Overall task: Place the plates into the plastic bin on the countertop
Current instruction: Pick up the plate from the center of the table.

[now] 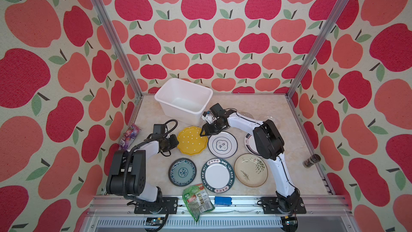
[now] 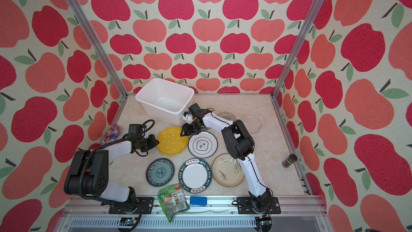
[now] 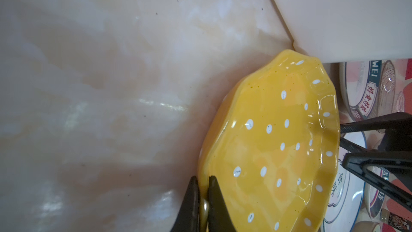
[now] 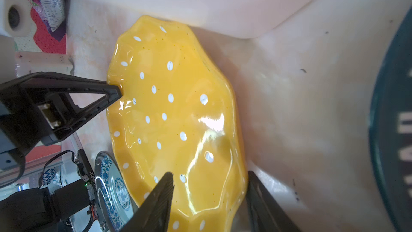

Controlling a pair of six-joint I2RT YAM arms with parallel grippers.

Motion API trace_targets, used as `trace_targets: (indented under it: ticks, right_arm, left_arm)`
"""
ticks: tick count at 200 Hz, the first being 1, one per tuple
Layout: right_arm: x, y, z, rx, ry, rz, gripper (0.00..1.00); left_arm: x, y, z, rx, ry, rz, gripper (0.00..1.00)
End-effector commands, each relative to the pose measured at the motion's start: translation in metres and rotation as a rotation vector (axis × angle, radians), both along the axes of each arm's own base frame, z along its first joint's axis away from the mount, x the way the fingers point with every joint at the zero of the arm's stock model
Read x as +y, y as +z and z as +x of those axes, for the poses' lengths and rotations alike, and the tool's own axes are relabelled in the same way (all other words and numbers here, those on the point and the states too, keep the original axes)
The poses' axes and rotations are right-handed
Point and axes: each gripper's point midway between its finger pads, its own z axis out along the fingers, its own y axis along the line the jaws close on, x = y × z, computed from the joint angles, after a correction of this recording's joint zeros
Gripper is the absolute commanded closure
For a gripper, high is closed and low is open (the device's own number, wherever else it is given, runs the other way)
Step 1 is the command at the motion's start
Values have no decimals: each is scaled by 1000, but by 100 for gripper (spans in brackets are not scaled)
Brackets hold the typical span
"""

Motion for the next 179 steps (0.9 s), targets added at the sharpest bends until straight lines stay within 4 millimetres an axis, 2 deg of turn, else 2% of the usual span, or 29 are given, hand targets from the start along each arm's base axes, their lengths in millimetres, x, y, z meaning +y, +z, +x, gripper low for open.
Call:
trace_targets:
  ticks: [1,58,81,94,108,141,179]
  right_arm:
    - [7,-3,1,33,16,46,45]
    - [10,-7,-3,81,19,81,45]
    - [12,-2,-3,90,21,119,47]
    - [11,0,-3,86,17,124,56]
    - [10,5,-3,81,12,138,70]
    - [8,21,-7,66,6,178,76]
    - [11,39,-21,85,16,247,82]
  left_arm:
    - [-27,17,8,-62,-79,-137,100]
    - [-32,19,18,-80,-73,-217,100]
    - [-33,22,21,-97,-70,-234,100]
    - [-31,25,21,-101,-66,-229,100]
    - [-30,30,21,-113,-62,-222,100]
    - [-28,50,20,-151,-59,-203,100]
    - [-26,81,16,-208,-57,-185,100]
